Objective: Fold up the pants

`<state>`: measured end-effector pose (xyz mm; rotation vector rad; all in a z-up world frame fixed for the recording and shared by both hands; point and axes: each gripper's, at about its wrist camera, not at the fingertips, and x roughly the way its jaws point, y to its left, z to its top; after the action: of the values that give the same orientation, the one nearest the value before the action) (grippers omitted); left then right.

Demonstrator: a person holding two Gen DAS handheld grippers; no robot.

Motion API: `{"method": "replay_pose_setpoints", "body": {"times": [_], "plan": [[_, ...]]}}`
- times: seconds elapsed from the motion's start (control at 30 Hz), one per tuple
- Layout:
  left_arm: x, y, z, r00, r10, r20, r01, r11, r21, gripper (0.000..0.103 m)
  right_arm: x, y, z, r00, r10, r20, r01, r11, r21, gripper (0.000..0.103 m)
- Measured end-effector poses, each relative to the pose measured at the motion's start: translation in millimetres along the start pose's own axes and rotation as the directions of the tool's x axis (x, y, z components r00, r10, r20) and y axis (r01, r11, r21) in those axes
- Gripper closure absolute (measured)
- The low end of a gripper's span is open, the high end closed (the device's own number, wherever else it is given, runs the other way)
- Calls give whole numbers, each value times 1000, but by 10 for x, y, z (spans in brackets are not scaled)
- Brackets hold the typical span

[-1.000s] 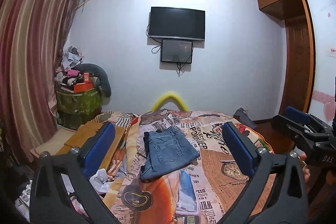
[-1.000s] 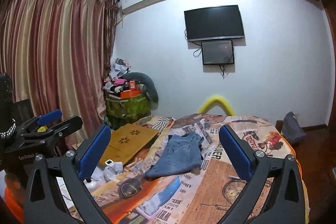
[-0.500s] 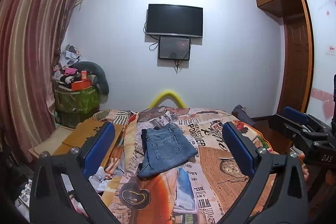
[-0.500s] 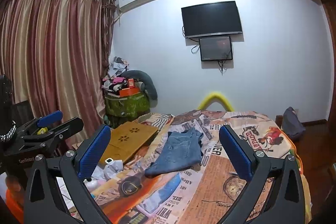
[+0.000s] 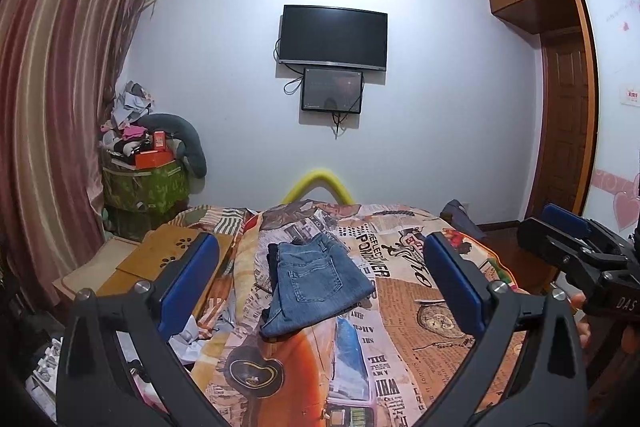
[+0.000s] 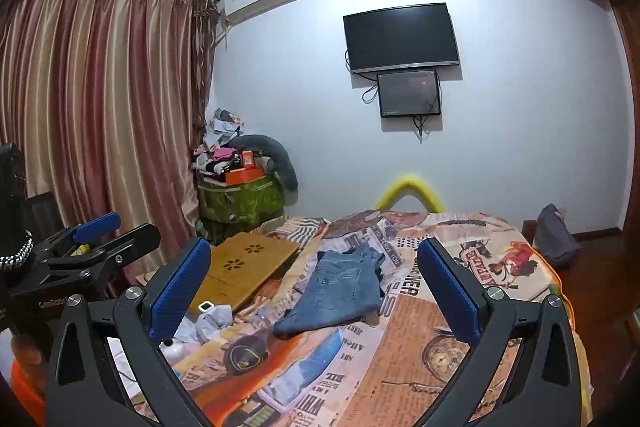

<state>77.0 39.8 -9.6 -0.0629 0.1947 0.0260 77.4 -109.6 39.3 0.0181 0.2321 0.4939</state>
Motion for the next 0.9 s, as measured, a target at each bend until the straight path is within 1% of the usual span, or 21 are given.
{"method": "replay_pose_setpoints", "body": {"times": [0.63, 0.9], "plan": [[31, -8, -35, 1000, -1, -6, 1, 1000, -6, 0, -9, 14, 7, 1000, -4, -3, 4, 1000, -1, 0], [56, -37, -46, 1000, -17, -17, 17, 1000, -8, 0, -22, 7, 1, 1000, -9, -3, 9, 1000, 1, 0]]}}
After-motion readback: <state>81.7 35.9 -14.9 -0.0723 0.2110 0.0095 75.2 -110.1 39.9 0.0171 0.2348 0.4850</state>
